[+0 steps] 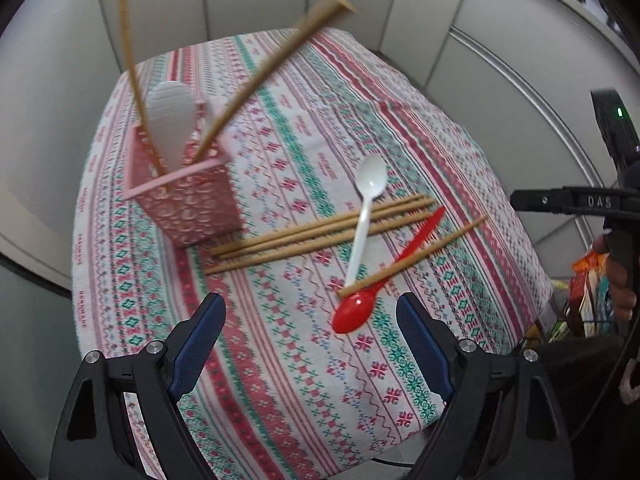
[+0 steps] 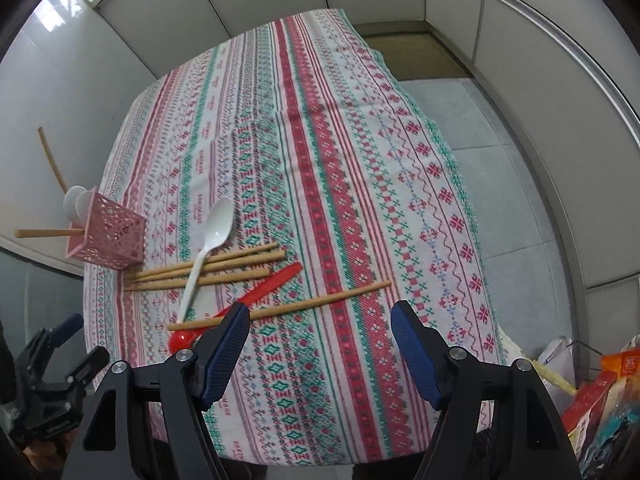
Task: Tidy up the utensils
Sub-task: 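Move both open tools back over the utensils on the tablecloth, then grasp a wooden chopstick with the left tool, then grasp the red plastic spatula with the right tool while the left tool holds its chopstick, then lower the chopstick into the pink basket and open the left tool while the right tool carries the spatula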
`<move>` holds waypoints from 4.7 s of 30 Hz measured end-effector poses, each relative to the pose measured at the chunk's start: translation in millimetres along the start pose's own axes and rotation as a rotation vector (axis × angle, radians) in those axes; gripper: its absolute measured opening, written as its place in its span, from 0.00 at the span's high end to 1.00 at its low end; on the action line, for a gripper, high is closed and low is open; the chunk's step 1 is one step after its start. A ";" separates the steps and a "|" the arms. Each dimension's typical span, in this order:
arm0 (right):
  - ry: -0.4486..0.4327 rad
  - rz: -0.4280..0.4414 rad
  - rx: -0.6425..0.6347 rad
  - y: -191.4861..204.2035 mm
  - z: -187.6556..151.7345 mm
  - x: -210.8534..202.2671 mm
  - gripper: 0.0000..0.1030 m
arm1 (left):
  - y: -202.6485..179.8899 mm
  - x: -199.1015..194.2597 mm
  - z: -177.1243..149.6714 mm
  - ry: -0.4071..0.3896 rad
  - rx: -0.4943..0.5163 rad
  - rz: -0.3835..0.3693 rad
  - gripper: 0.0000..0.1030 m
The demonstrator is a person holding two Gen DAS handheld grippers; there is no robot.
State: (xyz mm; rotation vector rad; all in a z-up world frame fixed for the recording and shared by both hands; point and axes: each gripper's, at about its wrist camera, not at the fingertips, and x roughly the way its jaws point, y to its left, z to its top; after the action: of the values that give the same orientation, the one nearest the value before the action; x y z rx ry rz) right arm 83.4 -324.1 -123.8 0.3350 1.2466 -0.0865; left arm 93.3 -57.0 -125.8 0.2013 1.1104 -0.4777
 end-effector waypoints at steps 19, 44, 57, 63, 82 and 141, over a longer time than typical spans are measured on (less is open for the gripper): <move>0.041 -0.061 0.165 -72.6 4.6 6.1 0.28 | -134.2 93.7 41.8 0.087 0.408 -0.087 0.61; 0.059 -0.044 0.320 -121.3 1.1 8.2 0.28 | -181.2 120.3 57.8 0.112 0.502 -0.101 0.95; 0.096 0.016 0.250 -69.4 3.5 23.2 0.28 | -110.8 45.2 54.2 0.021 0.314 -0.080 0.95; 0.165 0.066 0.173 -26.8 0.8 47.8 0.28 | -84.4 10.6 35.3 -0.011 0.272 -0.078 0.95; 0.206 -0.170 -0.152 100.1 -21.2 107.5 0.63 | -1.8 -22.9 -7.7 -0.045 0.142 -0.040 0.95; -0.294 0.271 -0.059 134.8 26.9 -51.8 0.89 | 85.6 -96.4 94.6 -0.640 -0.224 0.237 0.95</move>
State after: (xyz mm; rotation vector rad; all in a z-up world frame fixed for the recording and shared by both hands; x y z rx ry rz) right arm 124.4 -210.4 -40.4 0.4214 0.9026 0.1293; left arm 175.5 7.7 -4.7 -0.0220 0.4959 -0.1769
